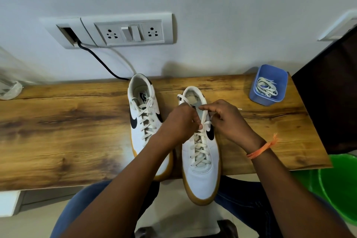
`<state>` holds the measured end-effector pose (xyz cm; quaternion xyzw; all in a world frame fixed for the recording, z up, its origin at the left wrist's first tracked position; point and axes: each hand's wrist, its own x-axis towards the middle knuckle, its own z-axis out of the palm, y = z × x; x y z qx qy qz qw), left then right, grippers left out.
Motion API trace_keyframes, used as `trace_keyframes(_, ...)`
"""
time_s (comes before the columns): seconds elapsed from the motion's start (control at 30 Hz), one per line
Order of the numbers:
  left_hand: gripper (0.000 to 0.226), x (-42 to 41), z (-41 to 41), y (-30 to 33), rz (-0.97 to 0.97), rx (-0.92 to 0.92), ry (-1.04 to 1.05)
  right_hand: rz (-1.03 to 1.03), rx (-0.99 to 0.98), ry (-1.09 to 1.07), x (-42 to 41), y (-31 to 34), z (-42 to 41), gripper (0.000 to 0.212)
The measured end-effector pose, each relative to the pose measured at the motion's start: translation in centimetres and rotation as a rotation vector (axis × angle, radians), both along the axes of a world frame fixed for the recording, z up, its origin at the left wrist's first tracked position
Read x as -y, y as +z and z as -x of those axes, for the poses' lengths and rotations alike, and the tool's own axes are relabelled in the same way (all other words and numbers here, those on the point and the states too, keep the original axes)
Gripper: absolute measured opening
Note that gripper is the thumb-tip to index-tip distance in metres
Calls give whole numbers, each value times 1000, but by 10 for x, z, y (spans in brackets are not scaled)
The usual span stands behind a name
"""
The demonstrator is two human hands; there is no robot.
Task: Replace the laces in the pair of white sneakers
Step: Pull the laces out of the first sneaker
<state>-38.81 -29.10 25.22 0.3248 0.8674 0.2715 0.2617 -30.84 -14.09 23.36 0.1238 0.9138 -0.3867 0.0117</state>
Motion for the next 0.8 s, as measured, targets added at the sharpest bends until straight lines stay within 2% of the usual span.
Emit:
trace_keyframes(0.07,7,0,1,5,5,11,-44,-21,-20,11,0,1,1,41)
trace_keyframes(0.2,10,21,17,23,-70,168,-111,-47,-59,23,-3,4,0,31)
trace_keyframes(0.3,19,45,31,28,14,237,-63,-31,-63,19,-3,5,1,28)
trace_keyframes(0.4,27,49,34,21,100,40,-35,-31,-49,-1,-4,4,2,24)
trace_keyframes(0.5,46,34,22,20,2,-121,-40,-85,-40,9,2,5,3,24)
trace_keyframes(0.53,51,28,17,19,37,-226,-87,-111,-28,10,5,6,3,29)
trace_keyframes(0.6,48,15,7,18,173,-395,-158,-139,3,-2,8,6,5,38)
trace_keyframes(0.67,37,11,3,13,189,-366,-108,-112,-7,-15,7,6,6,38)
trace_keyframes(0.8,17,13,8,8,70,-223,33,-74,-62,-57,4,7,7,23)
